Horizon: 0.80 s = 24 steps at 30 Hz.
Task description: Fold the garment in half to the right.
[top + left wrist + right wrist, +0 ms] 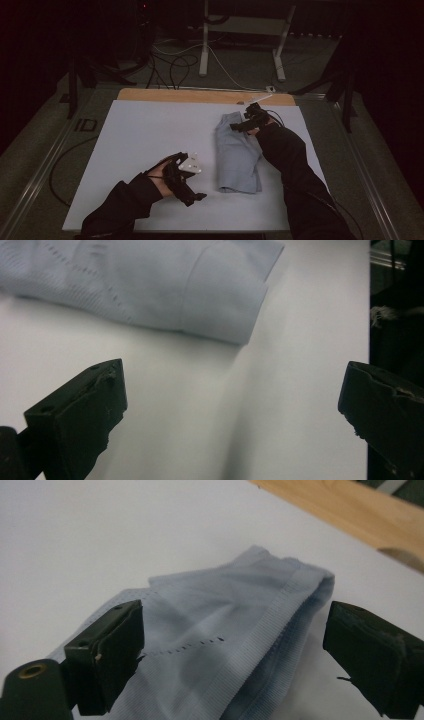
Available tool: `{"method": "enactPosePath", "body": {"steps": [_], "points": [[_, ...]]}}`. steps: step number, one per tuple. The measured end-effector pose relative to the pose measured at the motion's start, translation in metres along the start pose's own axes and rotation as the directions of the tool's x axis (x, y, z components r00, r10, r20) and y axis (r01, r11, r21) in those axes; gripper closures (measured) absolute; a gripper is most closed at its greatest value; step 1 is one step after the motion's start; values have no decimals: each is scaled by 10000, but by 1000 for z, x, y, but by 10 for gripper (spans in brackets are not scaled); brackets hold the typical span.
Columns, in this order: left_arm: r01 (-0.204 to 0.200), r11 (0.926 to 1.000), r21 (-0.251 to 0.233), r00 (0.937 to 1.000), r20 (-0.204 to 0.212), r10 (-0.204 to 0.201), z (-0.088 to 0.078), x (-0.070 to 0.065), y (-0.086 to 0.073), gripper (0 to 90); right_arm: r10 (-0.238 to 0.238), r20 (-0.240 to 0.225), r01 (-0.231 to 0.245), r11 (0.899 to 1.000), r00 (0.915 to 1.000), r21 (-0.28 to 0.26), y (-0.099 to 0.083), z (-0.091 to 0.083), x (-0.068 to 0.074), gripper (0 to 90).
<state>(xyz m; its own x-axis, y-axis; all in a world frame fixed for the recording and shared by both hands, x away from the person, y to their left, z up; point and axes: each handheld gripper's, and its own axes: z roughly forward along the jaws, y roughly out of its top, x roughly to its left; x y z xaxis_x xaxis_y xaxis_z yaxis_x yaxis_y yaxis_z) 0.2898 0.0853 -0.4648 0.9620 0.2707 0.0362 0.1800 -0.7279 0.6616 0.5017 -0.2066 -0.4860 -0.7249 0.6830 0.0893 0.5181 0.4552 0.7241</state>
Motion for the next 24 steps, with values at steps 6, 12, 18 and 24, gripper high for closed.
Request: {"method": "enactPosePath", "body": {"steps": [6, 12, 18, 24], "points": [[261, 9995, -171, 9996, 60, -260, -9, 1, -29, 4, 340, -86, -336, 9987, 9994, 394, -8, 11, -6, 94], [902, 9958, -134, 9958, -163, -904, -18, 7, -61, 4, 527, -296, -506, 9963, 9982, 696, -16, 14, -11, 106], [1538, 9880, -109, 9863, -578, -1542, -28, 12, -89, 4, 492, -467, -448, 9949, 9977, 906, -17, 14, -11, 347], [2200, 9752, -242, 9714, -864, -2213, -36, 13, -115, 4, -21, 198, -1, 9939, 9998, 1107, -15, 12, -6, 727]]}}
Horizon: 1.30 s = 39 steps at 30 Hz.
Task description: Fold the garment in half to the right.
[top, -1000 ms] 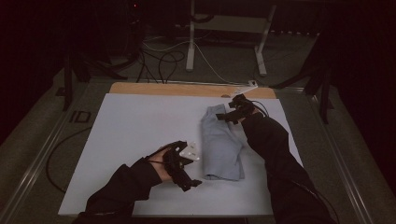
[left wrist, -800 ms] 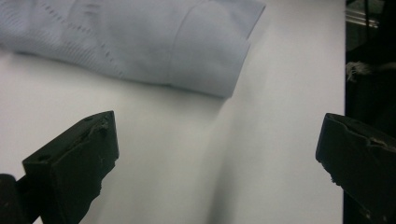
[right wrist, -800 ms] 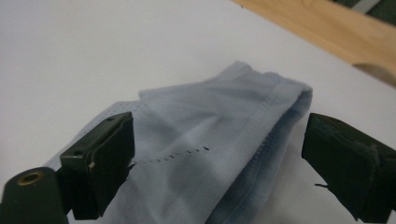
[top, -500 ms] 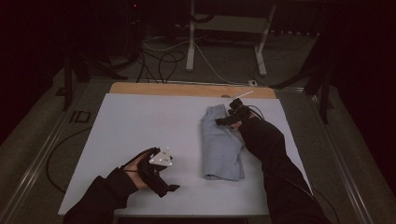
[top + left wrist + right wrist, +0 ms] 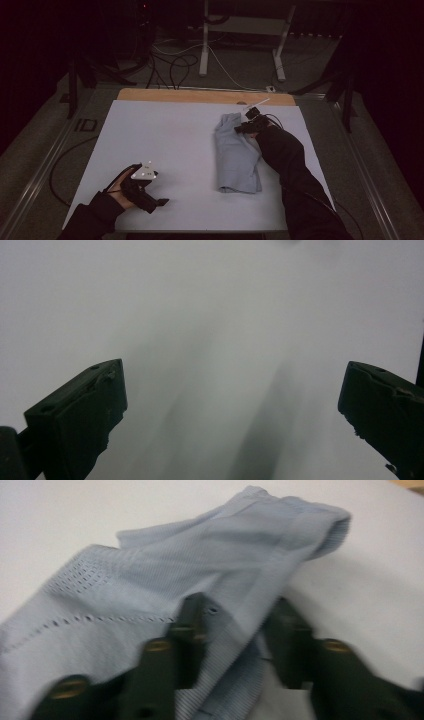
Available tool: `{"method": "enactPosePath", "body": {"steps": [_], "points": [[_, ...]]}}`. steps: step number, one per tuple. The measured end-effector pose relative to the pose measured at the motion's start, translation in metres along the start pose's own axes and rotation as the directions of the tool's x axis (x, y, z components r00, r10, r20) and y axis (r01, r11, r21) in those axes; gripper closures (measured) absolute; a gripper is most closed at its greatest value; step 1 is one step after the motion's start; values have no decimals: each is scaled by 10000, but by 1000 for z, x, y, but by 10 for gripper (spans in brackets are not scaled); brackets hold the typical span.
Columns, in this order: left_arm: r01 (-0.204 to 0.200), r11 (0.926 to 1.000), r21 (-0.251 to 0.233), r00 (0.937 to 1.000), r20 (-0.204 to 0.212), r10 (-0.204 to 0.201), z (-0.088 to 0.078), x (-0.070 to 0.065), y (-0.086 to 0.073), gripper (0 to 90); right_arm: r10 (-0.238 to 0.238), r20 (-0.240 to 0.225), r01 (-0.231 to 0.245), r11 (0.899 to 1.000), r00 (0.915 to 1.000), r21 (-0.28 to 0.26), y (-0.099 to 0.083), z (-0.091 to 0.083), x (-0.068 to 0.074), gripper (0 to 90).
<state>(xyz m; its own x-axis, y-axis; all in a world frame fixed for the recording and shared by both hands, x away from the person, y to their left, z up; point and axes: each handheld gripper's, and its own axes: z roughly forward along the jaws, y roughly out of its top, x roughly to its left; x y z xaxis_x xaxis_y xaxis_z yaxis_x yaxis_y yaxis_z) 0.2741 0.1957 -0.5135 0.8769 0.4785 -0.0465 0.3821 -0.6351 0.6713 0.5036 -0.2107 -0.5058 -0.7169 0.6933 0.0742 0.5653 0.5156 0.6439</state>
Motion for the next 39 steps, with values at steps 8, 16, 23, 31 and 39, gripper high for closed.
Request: {"method": "enactPosePath", "body": {"steps": [8, 16, 23, 31, 39], "points": [[504, 9983, -298, 9980, -366, -515, -14, 2, -19, 4, -607, 482, 648, 9938, 9970, -898, 14, -6, 7, 862], [654, 9967, -491, 9962, -537, -680, -21, 6, -26, 4, -285, 465, 317, 9970, 9985, -713, 21, 3, 2, 858], [729, 9952, -652, 9948, -666, -772, -25, 8, -26, 4, 16, 696, -9, 9999, 9976, -111, 14, 16, -2, 784], [716, 9955, -625, 9948, -678, -758, -25, 8, -28, 4, -25, 497, 45, 9991, 9988, -416, 17, 4, 0, 401], [664, 9954, -684, 9949, -717, -712, -26, 7, -27, 4, -218, -443, 179, 9961, 9988, -867, 16, -15, 13, 187]]}}
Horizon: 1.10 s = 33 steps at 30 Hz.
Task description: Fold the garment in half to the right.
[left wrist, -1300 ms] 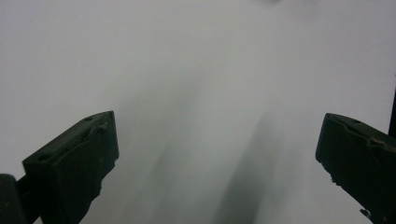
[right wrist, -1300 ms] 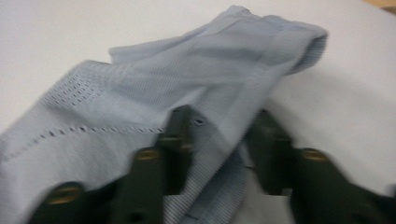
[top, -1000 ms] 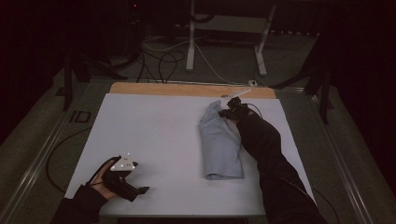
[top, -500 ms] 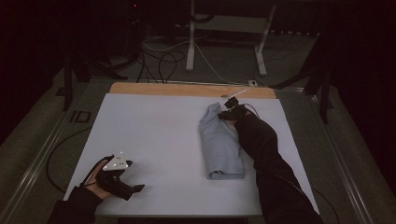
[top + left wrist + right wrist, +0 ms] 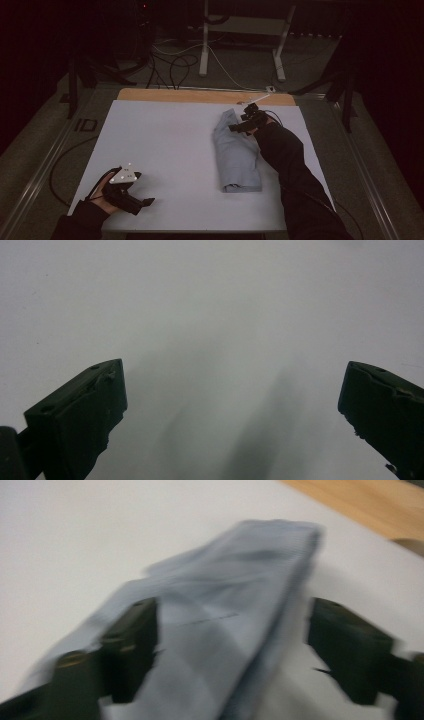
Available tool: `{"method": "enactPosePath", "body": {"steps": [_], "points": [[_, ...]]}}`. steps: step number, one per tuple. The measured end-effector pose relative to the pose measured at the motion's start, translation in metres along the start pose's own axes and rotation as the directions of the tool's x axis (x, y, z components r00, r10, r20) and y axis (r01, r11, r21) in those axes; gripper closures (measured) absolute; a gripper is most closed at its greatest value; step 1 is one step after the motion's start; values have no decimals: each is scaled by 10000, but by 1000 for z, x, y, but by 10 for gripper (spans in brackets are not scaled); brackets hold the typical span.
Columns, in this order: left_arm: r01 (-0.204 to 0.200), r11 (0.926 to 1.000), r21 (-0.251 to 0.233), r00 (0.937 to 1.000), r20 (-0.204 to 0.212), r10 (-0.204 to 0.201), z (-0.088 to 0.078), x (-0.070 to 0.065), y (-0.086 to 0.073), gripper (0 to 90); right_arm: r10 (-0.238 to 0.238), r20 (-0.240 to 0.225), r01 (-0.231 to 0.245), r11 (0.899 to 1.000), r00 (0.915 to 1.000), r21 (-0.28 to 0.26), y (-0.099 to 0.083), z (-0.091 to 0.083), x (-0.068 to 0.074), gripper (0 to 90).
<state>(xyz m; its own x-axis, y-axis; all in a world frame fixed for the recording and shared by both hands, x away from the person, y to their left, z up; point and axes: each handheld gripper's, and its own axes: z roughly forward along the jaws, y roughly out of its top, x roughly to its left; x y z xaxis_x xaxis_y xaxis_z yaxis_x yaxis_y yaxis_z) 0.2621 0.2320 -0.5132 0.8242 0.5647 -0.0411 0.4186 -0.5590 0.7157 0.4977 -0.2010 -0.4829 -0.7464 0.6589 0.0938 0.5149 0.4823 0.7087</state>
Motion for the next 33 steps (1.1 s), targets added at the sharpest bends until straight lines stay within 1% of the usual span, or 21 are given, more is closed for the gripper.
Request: {"method": "enactPosePath", "body": {"steps": [1, 2, 3, 6, 8, 9, 11, 12, 16, 17, 19, 21, 22, 24, 26, 28, 29, 30, 31, 32, 33], "points": [[8, 10000, 1, 10000, 1, -8, 0, 0, 0, 4, 0, 0, 0, 10000, 10000, 0, 0, 0, 0, 187], [4, 10000, 1, 10000, 7, -4, 0, 0, 0, 4, -56, -210, 55, 10000, 9998, -19, -1, -3, 4, 161], [-15, 10000, 34, 10000, 32, 15, 1, -1, 0, 4, -83, -240, 83, 10000, 9997, -16, -1, -4, 6, 148], [-20, 10000, 78, 10000, 48, 19, 1, -1, 0, 4, -162, -355, 158, 9998, 9992, -122, -1, -7, 10, 148], [-75, 9999, 101, 10000, 64, 74, 1, -2, 0, 4, -247, -648, 234, 9995, 9976, -207, -2, -11, 18, 150], [-75, 9999, 101, 10000, 64, 74, 1, -2, 0, 4, -247, -648, 234, 9995, 9976, -207, -2, -11, 18, 150], [-54, 10000, 74, 10000, 53, 53, 1, -1, 0, 4, -426, -750, 405, 9988, 9963, -292, -2, -15, 24, 149], [-72, 10000, 59, 10000, 49, 72, 1, -2, -1, 4, -443, -1035, 399, 9982, 9936, -439, -2, -19, 30, 151], [-111, 9999, 55, 9999, 65, 110, 1, -2, 0, 4, -664, -1495, 575, 9963, 9865, -631, -5, -27, 44, 156], [-103, 9999, 45, 9999, 68, 103, 1, -2, 0, 4, -664, -1495, 575, 9963, 9865, -631, -5, -27, 44, 156], [-168, 9998, 104, 9998, 129, 167, 2, -3, 0, 4, -862, -1802, 749, 9948, 9798, -690, -9, -31, 54, 155], [-168, 9998, 100, 9998, 133, 167, 2, -3, 0, 4, -1052, -1889, 926, 9929, 9763, -743, -11, -34, 60, 152], [-152, 9998, 87, 9998, 120, 151, 2, -3, 0, 4, -1052, -1889, 926, 9929, 9763, -743, -11, -34, 60, 152], [-183, 9998, 98, 9998, 112, 182, 1, -4, 0, 4, -1097, -2102, 931, 9918, 9715, -872, -13, -37, 65, 151], [-186, 9998, 85, 9998, 100, 185, 0, -3, 0, 4, -1358, -2161, 1188, 9888, 9669, -899, -17, -42, 73, 154], [-142, 9999, 59, 9999, 92, 141, 0, -3, 0, 4, -1403, -2142, 1224, 9879, 9666, -950, -19, -44, 76, 175], [-192, 9998, 103, 9998, 97, 191, 0, -3, 0, 4, -1562, -2182, 1367, 9853, 9633, -1021, -22, -48, 81, 229], [-200, 9997, 111, 9997, 117, 199, 0, -3, 0, 4, -1562, -2182, 1367, 9853, 9633, -1021, -22, -48, 81, 229], [-217, 9997, 117, 9997, 127, 215, 0, -3, 0, 4, -1665, -2160, 1461, 9834, 9621, -1072, -24, -50, 83, 255], [-190, 9998, 86, 9998, 114, 189, 0, -3, 0, 4, -1790, -2224, 1529, 9797, 9584, -1295, -28, -54, 89, 326], [-190, 9998, 86, 9998, 114, 189, 0, -3, 0, 4, -1790, -2224, 1529, 9797, 9584, -1295, -28, -54, 89, 326]]}}
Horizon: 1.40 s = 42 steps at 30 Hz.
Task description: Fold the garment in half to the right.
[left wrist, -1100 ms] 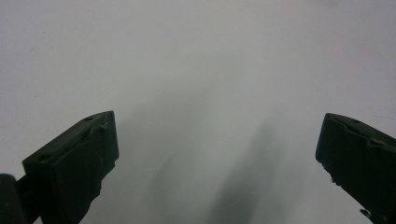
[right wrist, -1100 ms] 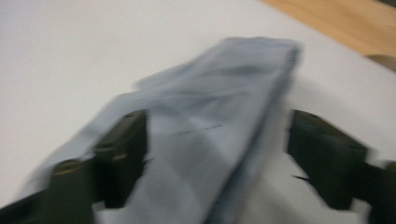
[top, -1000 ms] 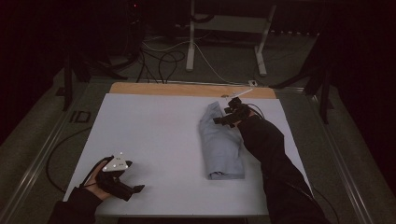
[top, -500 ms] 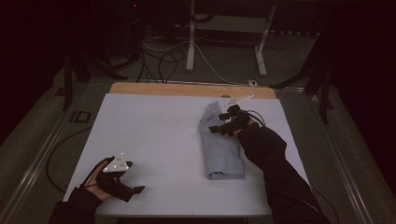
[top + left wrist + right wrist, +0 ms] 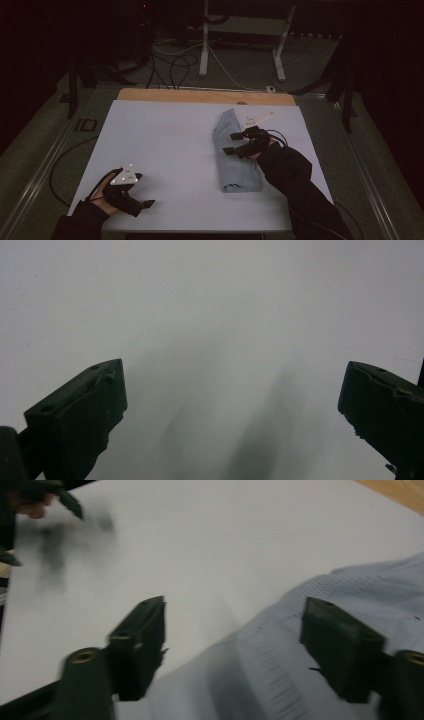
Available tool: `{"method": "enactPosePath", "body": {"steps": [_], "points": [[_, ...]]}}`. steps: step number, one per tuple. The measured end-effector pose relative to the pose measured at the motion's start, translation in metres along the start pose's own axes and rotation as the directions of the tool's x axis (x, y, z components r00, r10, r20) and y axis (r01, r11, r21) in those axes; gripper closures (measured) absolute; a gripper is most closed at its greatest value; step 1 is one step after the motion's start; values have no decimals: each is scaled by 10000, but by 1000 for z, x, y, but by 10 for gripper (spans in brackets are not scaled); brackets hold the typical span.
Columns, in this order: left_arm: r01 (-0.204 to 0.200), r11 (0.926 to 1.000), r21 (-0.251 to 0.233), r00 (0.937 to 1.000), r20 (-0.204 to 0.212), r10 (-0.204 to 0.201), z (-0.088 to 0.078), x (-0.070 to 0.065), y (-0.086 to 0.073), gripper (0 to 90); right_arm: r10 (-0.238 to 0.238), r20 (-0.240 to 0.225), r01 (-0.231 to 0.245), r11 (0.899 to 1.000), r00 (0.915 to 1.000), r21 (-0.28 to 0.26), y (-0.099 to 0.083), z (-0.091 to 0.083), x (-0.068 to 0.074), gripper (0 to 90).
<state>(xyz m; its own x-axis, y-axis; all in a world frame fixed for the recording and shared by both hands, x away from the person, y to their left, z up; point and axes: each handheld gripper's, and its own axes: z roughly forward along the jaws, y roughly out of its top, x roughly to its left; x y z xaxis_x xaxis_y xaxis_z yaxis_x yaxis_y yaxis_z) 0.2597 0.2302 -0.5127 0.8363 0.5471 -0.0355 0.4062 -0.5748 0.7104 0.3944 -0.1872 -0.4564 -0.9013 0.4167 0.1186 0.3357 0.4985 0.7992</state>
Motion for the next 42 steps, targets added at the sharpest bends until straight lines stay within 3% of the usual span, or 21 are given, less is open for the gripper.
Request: {"method": "enactPosePath", "body": {"steps": [4, 10, 16, 17, 21, 33, 42], "points": [[-23, 10000, -17, 10000, 13, 23, -1, 0, 0, 4, -434, -85, 433, 9991, 9990, -39, -6, -3, 17, 469], [-5, 10000, 4, 10000, 39, 5, -1, 0, 0, 4, -905, -321, 912, 9956, 9954, 197, -14, -2, 37, 603], [-6, 10000, 7, 10000, 45, 6, 0, 0, 0, 4, -969, -456, 988, 9942, 9942, 415, -25, -1, 46, 746], [-26, 10000, 23, 10000, 45, 26, 0, 0, 0, 4, -1151, -451, 1178, 9910, 9923, 629, -31, 0, 48, 803], [17, 10000, -24, 10000, 49, -17, -1, 0, 0, 4, -1384, -491, 1424, 9856, 9892, 907, -39, 3, 49, 882], [-16, 10000, 28, 10000, 88, 16, 0, 0, -1, 4, -1304, -934, 1465, 9699, 9871, 1944, -66, 23, 45, 900], [-20, 10000, 49, 10000, 97, 19, 1, 0, -1, 4, -1339, -1346, 1585, 9685, 9818, 1921, -77, 21, 48, 900]]}}
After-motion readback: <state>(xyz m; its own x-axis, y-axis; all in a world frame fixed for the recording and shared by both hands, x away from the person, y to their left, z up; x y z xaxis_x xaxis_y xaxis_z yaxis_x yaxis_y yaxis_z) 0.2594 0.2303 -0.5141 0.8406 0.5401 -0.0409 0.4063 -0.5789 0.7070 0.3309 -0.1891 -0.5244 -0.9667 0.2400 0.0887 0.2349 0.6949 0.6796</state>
